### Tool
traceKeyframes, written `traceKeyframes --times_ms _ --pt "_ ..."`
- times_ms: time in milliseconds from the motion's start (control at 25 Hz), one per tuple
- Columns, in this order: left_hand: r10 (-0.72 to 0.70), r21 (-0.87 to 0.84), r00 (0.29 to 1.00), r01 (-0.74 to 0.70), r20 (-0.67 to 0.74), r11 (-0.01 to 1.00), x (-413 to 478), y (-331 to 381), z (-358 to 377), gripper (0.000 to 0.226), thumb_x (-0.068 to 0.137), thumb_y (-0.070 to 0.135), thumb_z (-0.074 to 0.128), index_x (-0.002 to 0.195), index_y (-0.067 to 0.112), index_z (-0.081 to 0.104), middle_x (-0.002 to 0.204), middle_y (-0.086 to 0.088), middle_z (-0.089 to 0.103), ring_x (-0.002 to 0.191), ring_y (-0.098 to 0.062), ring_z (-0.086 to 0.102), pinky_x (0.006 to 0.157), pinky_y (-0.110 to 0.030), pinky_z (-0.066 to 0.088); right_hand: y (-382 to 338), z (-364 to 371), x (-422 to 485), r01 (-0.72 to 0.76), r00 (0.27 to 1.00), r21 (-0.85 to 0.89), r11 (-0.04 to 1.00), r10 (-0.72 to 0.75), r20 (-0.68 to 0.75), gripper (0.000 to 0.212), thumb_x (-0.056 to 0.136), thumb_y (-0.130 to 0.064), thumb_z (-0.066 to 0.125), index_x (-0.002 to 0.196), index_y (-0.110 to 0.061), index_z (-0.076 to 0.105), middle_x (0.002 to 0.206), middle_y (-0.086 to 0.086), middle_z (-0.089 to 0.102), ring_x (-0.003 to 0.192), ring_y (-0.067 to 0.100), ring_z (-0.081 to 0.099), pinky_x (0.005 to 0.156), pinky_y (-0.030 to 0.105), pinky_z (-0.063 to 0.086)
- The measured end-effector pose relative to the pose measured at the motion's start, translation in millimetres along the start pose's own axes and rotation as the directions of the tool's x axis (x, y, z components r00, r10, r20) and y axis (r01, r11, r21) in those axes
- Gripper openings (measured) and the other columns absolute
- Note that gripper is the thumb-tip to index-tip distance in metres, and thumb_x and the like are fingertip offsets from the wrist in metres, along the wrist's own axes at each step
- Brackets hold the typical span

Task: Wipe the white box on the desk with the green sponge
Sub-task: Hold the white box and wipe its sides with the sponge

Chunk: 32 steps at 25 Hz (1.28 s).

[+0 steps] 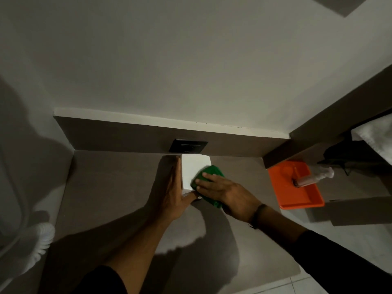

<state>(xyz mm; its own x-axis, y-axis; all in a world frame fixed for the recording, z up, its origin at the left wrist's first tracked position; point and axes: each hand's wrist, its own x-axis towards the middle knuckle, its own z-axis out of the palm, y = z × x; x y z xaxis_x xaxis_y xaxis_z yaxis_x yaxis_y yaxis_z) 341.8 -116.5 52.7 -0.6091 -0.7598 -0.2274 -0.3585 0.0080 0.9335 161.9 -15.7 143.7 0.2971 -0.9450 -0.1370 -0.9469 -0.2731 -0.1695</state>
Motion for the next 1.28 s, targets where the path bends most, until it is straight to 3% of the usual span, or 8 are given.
traceKeyframes --times_ms 120,360,520,640,720,840,1000,1280 --pt "0.013 0.021 1.000 -0.013 -0.018 1.000 -5 14 -6 0.113 0.078 0.015 0.092 0.164 0.011 0.020 0.156 -0.001 0.045 0.138 -0.007 0.041 0.119 -0.032 0.039 18 5 -25 -0.138 0.990 0.055 0.989 0.140 -0.032 0.086 0.076 0.009 0.064 0.151 -0.027 0.042 0.161 -0.006 0.036 0.154 0.017 0.023 0.121 0.043 0.032" --pt "0.014 0.053 0.999 -0.015 0.031 0.998 -9 27 -16 0.117 0.080 0.027 0.091 0.167 0.017 0.014 0.165 -0.009 0.041 0.148 -0.025 0.045 0.122 -0.051 0.042 14 20 23 -0.377 0.830 0.481 0.791 0.520 -0.204 0.074 0.080 0.014 0.055 0.146 -0.019 0.050 0.156 0.003 0.046 0.147 0.019 0.036 0.123 0.032 0.024" --pt "0.057 0.359 0.997 -0.038 -0.043 0.933 -14 60 -14 0.095 0.100 0.056 0.056 0.168 0.023 -0.002 0.179 -0.005 0.008 0.162 -0.026 0.015 0.129 -0.046 0.018 4 42 2 -0.250 0.460 0.917 0.312 0.871 -0.171 0.063 0.089 0.019 0.047 0.142 -0.013 0.054 0.149 0.001 0.052 0.137 0.013 0.049 0.117 0.033 0.039" --pt "0.237 0.658 0.971 -0.178 -0.001 0.732 7 74 14 0.076 0.105 0.060 0.017 0.167 0.020 0.001 0.178 -0.004 -0.002 0.164 -0.024 -0.002 0.131 -0.047 -0.001 -10 59 -14 -0.092 0.193 0.996 0.012 0.981 0.006 0.050 0.095 0.013 0.048 0.140 -0.007 0.053 0.142 0.007 0.055 0.130 0.019 0.053 0.113 0.033 0.044" --pt "0.223 0.789 0.973 -0.189 0.068 0.585 23 70 28 0.071 0.108 0.054 0.020 0.167 0.016 0.006 0.178 -0.009 0.003 0.165 -0.029 0.001 0.133 -0.054 0.001 -19 68 -22 0.016 0.096 0.994 -0.104 0.990 0.102 0.047 0.095 0.013 0.048 0.139 -0.004 0.053 0.140 0.012 0.056 0.127 0.021 0.054 0.113 0.041 0.043" --pt "0.205 0.887 0.968 -0.219 0.146 0.407 30 59 31 0.072 0.108 0.053 0.024 0.167 0.013 0.008 0.178 -0.012 0.007 0.164 -0.031 0.007 0.133 -0.057 0.011 -31 80 -30 0.048 0.039 0.988 -0.146 0.989 0.145 0.048 0.093 0.016 0.050 0.137 -0.002 0.056 0.140 0.014 0.058 0.126 0.022 0.056 0.114 0.042 0.042" --pt "0.312 0.851 0.892 -0.421 0.326 0.314 38 46 9 0.074 0.105 0.052 0.007 0.166 0.012 0.013 0.176 -0.014 0.017 0.162 -0.031 0.018 0.130 -0.056 0.024 -41 94 -31 0.086 0.019 0.979 -0.184 0.983 0.183 0.050 0.091 0.017 0.052 0.138 -0.001 0.055 0.141 0.015 0.058 0.128 0.023 0.055 0.116 0.041 0.040" --pt "0.357 0.569 0.580 -0.809 0.732 0.146 82 36 -28 0.073 0.106 0.054 0.004 0.166 0.015 0.019 0.174 -0.009 0.025 0.160 -0.031 0.025 0.130 -0.055 0.025 -51 106 -13 0.181 0.049 0.950 -0.256 0.967 0.252 0.047 0.095 0.007 0.053 0.140 -0.007 0.055 0.137 0.013 0.062 0.121 0.021 0.059 0.110 0.033 0.045"
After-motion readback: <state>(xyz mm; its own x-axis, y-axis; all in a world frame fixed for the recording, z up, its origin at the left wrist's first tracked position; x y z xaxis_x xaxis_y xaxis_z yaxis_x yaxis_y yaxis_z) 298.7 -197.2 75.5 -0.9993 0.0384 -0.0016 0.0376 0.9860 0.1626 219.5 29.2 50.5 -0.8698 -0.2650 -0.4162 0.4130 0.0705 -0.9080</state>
